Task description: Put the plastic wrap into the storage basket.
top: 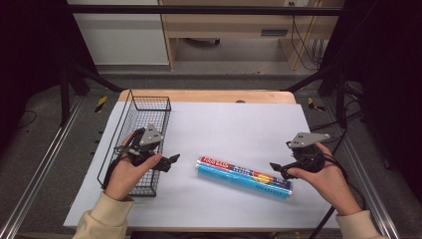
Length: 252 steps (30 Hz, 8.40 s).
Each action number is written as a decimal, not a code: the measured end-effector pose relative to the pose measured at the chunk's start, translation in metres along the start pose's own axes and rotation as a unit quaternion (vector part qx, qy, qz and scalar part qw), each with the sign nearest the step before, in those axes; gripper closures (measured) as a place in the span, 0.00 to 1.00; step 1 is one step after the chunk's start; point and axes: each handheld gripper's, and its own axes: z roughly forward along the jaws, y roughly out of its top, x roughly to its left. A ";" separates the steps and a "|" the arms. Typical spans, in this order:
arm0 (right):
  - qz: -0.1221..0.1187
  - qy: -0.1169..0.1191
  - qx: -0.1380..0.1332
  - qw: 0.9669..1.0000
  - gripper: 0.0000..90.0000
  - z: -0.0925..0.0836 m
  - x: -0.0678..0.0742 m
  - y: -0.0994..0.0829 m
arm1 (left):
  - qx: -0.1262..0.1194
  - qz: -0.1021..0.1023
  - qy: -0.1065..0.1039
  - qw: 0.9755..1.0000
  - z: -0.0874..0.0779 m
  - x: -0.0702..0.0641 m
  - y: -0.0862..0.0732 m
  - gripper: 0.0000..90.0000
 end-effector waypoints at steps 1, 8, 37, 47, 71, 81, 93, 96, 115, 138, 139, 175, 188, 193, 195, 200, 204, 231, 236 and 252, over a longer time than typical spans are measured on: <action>-0.009 0.008 0.010 1.000 0.12 0.001 0.002 -0.001 | 0.002 0.004 0.000 1.000 -0.001 0.000 0.000 0.04; -0.049 0.070 0.063 0.994 0.15 0.013 0.014 -0.010 | 0.000 0.005 -0.001 1.000 -0.002 0.001 0.001 0.04; -0.117 0.138 0.191 0.965 0.29 0.075 0.035 -0.027 | 0.004 0.013 -0.008 1.000 -0.001 0.000 0.001 0.04; -0.130 0.137 0.193 0.963 0.35 0.080 0.036 -0.027 | 0.004 0.015 -0.010 1.000 -0.002 -0.001 0.002 0.04; -0.156 0.127 0.171 0.964 0.36 0.078 0.040 -0.030 | 0.010 0.034 -0.015 0.999 0.002 -0.004 0.011 0.04; -0.137 0.139 0.183 0.964 0.34 0.083 0.037 -0.026 | 0.011 0.036 -0.018 0.999 0.004 -0.007 0.012 0.04; -0.164 0.129 0.185 0.960 0.36 0.089 0.046 -0.019 | 0.010 0.037 -0.018 0.999 0.001 -0.006 0.014 0.04; -0.177 0.116 0.183 0.960 0.36 0.084 0.048 -0.017 | 0.008 0.040 -0.020 0.999 0.001 -0.006 0.016 0.04; -0.280 0.079 0.159 0.943 0.36 0.048 0.022 0.070 | 0.022 0.194 -0.089 0.977 0.019 -0.022 0.061 0.05; -0.340 0.088 0.150 0.924 0.36 0.044 0.044 0.110 | 0.068 0.293 -0.111 0.947 0.047 -0.049 0.079 0.11; -0.339 0.091 0.151 0.924 0.36 0.044 0.046 0.111 | 0.071 0.296 -0.111 0.946 0.048 -0.050 0.079 0.13; -0.362 0.092 0.139 0.917 0.36 0.045 0.049 0.116 | 0.115 0.340 -0.089 0.929 0.058 -0.066 0.087 0.35; -0.360 0.034 0.140 0.922 0.10 0.044 0.034 0.111 | 0.121 0.325 -0.070 0.935 0.056 -0.064 0.084 0.35; -0.333 -0.004 0.122 0.935 0.08 0.031 0.013 0.094 | 0.129 0.310 -0.064 0.940 0.060 -0.056 0.082 0.35; -0.307 -0.026 0.116 0.944 0.08 0.025 0.001 0.087 | 0.133 0.302 -0.056 0.942 0.062 -0.052 0.082 0.35; -0.217 -0.080 0.116 0.966 0.09 0.021 -0.021 0.071 | 0.139 0.278 -0.039 0.950 0.064 -0.043 0.082 0.35; -0.169 -0.096 0.099 0.976 0.10 0.029 -0.024 0.059 | 0.138 0.237 -0.015 0.962 0.067 -0.038 0.087 0.35; 0.146 -0.333 -0.020 0.931 0.08 0.096 0.011 -0.021 | 0.151 0.072 0.108 0.980 0.051 -0.022 0.103 0.35; 0.147 -0.328 -0.020 0.933 0.08 0.099 0.014 -0.023 | 0.163 0.051 0.126 0.977 0.039 -0.019 0.098 0.35; 0.146 -0.319 -0.027 0.936 0.08 0.097 0.020 -0.020 | 0.199 -0.009 0.172 0.965 -0.004 -0.022 0.061 0.35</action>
